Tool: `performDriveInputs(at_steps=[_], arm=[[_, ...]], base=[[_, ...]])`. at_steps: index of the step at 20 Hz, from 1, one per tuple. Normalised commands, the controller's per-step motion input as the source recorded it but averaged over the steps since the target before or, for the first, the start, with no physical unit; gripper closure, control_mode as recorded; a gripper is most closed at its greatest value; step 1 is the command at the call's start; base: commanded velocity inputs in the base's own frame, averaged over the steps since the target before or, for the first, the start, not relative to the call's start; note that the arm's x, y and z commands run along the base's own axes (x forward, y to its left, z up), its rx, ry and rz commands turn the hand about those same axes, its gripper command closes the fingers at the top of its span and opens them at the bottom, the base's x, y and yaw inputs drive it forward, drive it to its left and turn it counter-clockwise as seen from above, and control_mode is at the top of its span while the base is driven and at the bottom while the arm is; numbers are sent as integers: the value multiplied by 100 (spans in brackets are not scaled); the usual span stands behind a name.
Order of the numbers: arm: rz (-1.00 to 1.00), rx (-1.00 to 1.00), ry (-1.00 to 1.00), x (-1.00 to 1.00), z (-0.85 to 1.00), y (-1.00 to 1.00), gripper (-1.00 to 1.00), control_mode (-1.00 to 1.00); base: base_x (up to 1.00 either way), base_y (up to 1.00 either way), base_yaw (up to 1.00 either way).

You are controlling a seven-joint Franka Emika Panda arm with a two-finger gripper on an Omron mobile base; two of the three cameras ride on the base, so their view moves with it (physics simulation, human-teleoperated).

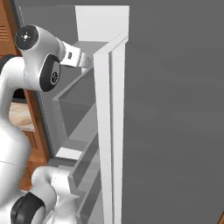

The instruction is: Pick the orange and apple from the fridge and place them inside the tupperware on the counter.

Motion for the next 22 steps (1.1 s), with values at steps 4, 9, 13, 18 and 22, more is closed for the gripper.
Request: performDriveInputs(at_steps=[4,9,13,18,22], arm=[[-3,0,1,18,0,-11,-100,-100],[0,0,0,16,-1,-24,-100,-100],[0,0,0,33,-12,-16,-100,-100],[4,0,0,54,-21,-2,-100,-100],[6,0,0,69,-27,0,-100,-100]], base=[[0,0,0],[0,0,0],[0,0,0],[0,0,0],[0,0,0]])
